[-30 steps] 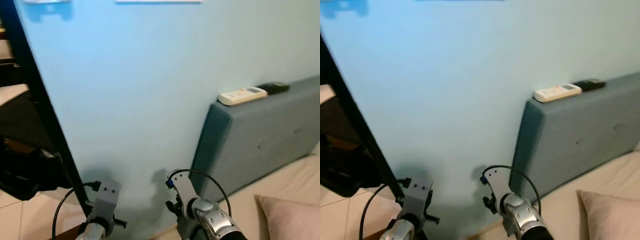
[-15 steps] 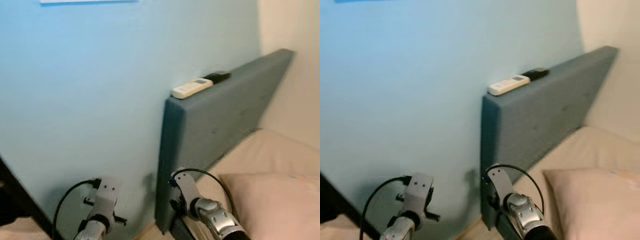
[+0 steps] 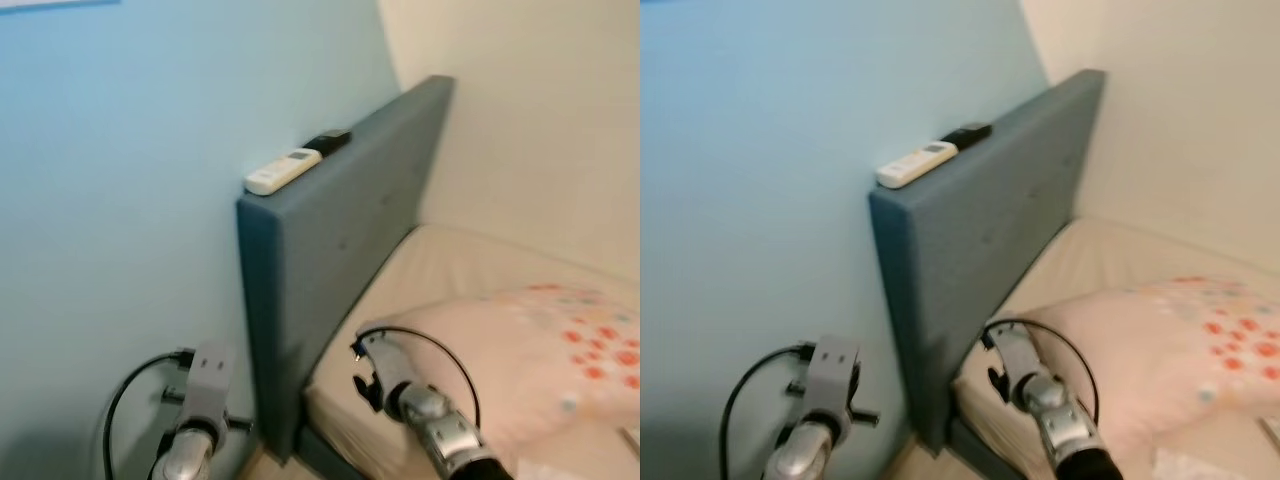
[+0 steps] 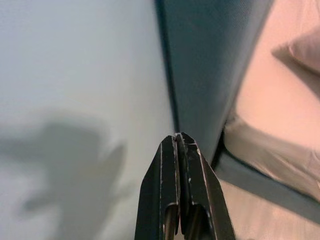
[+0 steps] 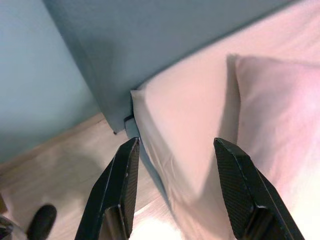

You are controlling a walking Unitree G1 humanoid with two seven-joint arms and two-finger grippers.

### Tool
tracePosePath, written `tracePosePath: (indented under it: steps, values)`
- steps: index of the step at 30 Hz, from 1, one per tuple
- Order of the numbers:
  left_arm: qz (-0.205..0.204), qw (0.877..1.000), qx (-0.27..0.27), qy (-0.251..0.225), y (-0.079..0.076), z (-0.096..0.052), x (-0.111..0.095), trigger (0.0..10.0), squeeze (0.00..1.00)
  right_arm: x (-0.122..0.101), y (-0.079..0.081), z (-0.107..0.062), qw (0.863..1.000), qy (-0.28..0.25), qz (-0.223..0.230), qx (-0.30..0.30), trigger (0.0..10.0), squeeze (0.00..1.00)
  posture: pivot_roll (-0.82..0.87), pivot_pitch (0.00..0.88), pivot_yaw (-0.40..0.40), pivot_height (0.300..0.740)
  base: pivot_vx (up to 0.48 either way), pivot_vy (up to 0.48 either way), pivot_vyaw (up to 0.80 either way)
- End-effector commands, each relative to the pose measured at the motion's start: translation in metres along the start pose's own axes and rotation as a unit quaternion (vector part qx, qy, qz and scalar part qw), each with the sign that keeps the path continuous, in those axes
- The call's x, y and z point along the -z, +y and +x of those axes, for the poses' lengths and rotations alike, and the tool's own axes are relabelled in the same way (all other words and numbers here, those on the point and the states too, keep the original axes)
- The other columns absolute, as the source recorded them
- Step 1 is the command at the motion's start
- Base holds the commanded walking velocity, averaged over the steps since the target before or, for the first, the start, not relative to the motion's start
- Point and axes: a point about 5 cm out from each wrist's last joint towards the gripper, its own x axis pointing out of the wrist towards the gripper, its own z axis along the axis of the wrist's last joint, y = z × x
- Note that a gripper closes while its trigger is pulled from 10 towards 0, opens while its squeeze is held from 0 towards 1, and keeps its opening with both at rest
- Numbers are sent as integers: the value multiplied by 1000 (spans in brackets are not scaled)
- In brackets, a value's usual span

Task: Clean up the room

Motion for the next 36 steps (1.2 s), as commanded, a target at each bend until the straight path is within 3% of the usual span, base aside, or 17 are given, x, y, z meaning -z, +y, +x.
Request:
tracePosePath:
  steps: [1, 24, 36]
  values:
    - [-4, 1000, -2, 0, -2, 1, 1, 10000, 0, -4, -4, -1, 1000, -7, -12, 6, 10000, 0, -31, 18, -44, 740, 0, 0, -788]
    - [-9, 1000, -8, -11, -10, 9, -2, 10000, 0, -4, -6, -5, 999, -7, -35, -1, 10000, 0, -71, 6, -87, 740, 0, 0, -788]
    - [-3, 1000, -16, -24, -3, 14, -5, 10000, 0, -9, -5, -5, 999, -9, -40, -1, 10000, 0, -54, 8, -108, 740, 0, 0, -788]
